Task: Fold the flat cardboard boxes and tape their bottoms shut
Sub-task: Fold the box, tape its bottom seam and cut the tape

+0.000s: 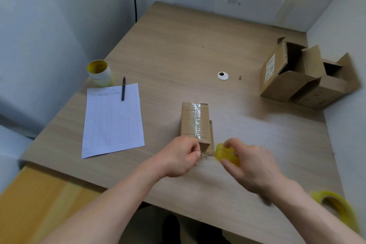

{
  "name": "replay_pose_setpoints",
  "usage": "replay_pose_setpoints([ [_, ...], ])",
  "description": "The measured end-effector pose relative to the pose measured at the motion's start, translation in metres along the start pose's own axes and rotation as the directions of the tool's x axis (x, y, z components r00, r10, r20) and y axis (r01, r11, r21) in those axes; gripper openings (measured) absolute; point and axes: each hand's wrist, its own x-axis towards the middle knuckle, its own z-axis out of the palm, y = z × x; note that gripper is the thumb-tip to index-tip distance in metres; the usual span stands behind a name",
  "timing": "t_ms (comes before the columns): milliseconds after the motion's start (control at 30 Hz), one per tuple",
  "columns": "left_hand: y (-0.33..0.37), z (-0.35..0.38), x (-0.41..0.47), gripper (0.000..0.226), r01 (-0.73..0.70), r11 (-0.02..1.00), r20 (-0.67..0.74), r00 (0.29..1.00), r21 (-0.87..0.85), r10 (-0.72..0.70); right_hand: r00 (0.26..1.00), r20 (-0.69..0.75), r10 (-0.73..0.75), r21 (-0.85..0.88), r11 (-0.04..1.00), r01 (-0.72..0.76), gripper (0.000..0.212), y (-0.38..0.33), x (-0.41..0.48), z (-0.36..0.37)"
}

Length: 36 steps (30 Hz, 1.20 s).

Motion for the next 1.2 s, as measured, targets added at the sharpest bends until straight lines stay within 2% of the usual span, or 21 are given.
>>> replay_pose_setpoints([
  [67, -0.002, 0.009, -0.004, 0.020, 0.033, 0.997, -0.032, 0.999, 0.074, -0.030, 0.994, 0.073, 0.079, -0.147, 0.987, -0.067, 0.054, -0.004, 0.003, -0.002],
  [133, -0.008, 0.017, -0.005, 0.026, 0.035, 0.992, -0.100, 0.995, 0.121, -0.023, 0.988, 0.122, 0.090, -0.152, 0.986, -0.071, 0.059, -0.008, 0.002, -0.003],
  [167, -0.013, 0.020, -0.005, 0.028, 0.035, 0.993, -0.142, 0.990, 0.111, -0.019, 0.985, 0.149, 0.091, -0.104, 0.992, -0.076, 0.057, -0.009, 0.002, -0.006],
  [233, -0.021, 0.020, -0.005, 0.029, 0.042, 0.996, -0.188, 0.982, 0.080, -0.026, 0.971, 0.224, 0.083, 0.111, 0.988, -0.110, 0.049, -0.006, -0.001, -0.011],
  [333, -0.026, 0.013, -0.007, 0.027, 0.069, 0.996, -0.164, 0.985, 0.064, -0.058, 0.946, 0.324, 0.018, 0.443, 0.880, -0.168, 0.041, 0.003, -0.004, -0.015],
  [400, -0.027, 0.009, -0.008, 0.023, 0.084, 0.996, -0.150, 0.985, 0.027, -0.079, 0.931, 0.364, 0.012, 0.546, 0.808, -0.224, 0.047, 0.004, -0.002, -0.020],
  [433, -0.028, 0.009, -0.009, 0.021, 0.094, 0.996, -0.142, 0.986, 0.008, -0.092, 0.923, 0.384, 0.033, 0.511, 0.825, -0.242, 0.049, 0.004, 0.001, -0.020],
  [467, -0.028, 0.009, -0.009, 0.019, 0.102, 0.995, -0.139, 0.985, 0.000, -0.101, 0.916, 0.394, 0.069, 0.389, 0.891, -0.234, 0.049, 0.003, 0.004, -0.018],
  [500, -0.030, 0.010, -0.009, 0.019, 0.110, 0.994, -0.142, 0.984, 0.003, -0.109, 0.924, 0.364, 0.115, 0.173, 0.967, -0.188, 0.049, 0.002, 0.008, -0.016],
  [533, -0.031, 0.011, -0.008, 0.019, 0.119, 0.993, -0.151, 0.982, 0.008, -0.117, 0.943, 0.295, 0.153, -0.043, 0.988, -0.146, 0.048, 0.000, 0.012, -0.015],
  [567, -0.033, 0.012, -0.008, 0.019, 0.130, 0.991, -0.167, 0.978, 0.005, -0.128, 0.956, 0.239, 0.172, -0.137, 0.980, -0.142, 0.045, -0.001, 0.014, -0.013],
  [633, -0.037, 0.012, -0.004, 0.019, 0.143, 0.989, -0.227, 0.963, -0.024, -0.145, 0.965, 0.180, 0.192, -0.109, 0.979, -0.175, 0.037, -0.003, 0.022, -0.007],
  [767, -0.040, 0.008, 0.005, 0.021, 0.158, 0.987, -0.279, 0.947, -0.022, -0.157, 0.955, 0.191, 0.229, -0.022, 0.973, -0.229, 0.024, 0.002, 0.035, 0.007],
  [900, -0.044, 0.005, 0.013, 0.023, 0.192, 0.981, -0.238, 0.952, -0.020, -0.191, 0.954, 0.180, 0.240, 0.041, 0.967, -0.251, 0.026, 0.006, 0.044, 0.016],
  [1200, -0.049, -0.001, 0.023, 0.017, 0.218, 0.976, -0.185, 0.960, 0.015, -0.212, 0.949, 0.182, 0.256, 0.021, 0.964, -0.264, 0.033, 0.009, 0.056, 0.021],
])
